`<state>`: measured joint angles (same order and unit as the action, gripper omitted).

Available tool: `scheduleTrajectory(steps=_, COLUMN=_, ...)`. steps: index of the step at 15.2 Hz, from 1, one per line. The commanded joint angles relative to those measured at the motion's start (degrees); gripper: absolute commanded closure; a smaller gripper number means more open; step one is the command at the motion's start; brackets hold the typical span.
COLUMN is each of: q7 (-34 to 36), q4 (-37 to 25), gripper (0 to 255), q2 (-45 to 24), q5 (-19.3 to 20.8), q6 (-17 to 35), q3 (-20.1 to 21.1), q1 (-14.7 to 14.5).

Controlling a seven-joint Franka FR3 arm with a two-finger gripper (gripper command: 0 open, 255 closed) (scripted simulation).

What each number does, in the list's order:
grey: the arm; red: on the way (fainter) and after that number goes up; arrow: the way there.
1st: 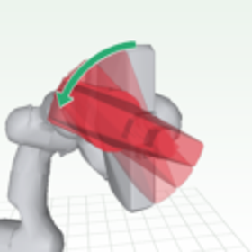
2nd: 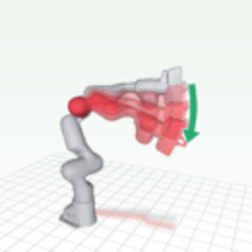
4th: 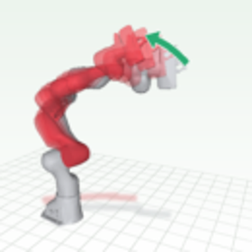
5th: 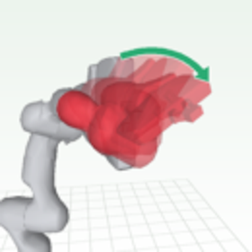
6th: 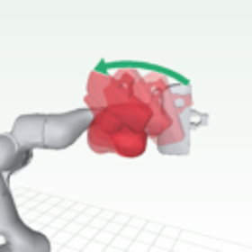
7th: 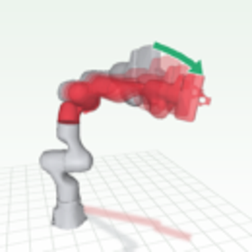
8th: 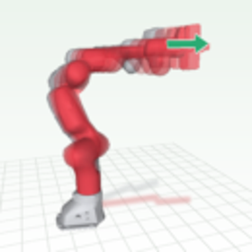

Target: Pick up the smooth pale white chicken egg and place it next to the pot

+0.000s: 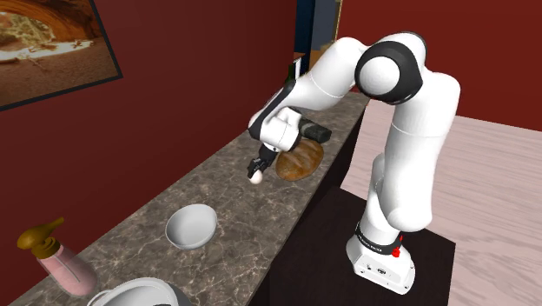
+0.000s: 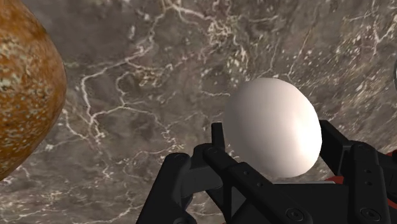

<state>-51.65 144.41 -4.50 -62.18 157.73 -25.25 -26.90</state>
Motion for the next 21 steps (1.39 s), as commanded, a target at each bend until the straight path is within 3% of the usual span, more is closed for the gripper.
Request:
scheduleTrajectory(steps=1, q7=3.35, q4=0.62, gripper=255, q2=1.89, q5=3.68, q6=-0.02, q3=-0.40, q1=-0.30)
scheduleTrajectory(steps=12, q7=20.16, q4=2.18, gripper=255, q2=11.40, q5=23.04, q6=-3.01, q3=-0.49, q1=1.63)
scheduleTrajectory(steps=21, q7=30.04, q4=1.15, gripper=255, q2=17.53, q5=33.91, q6=-8.19, q3=1.77, q1=5.15)
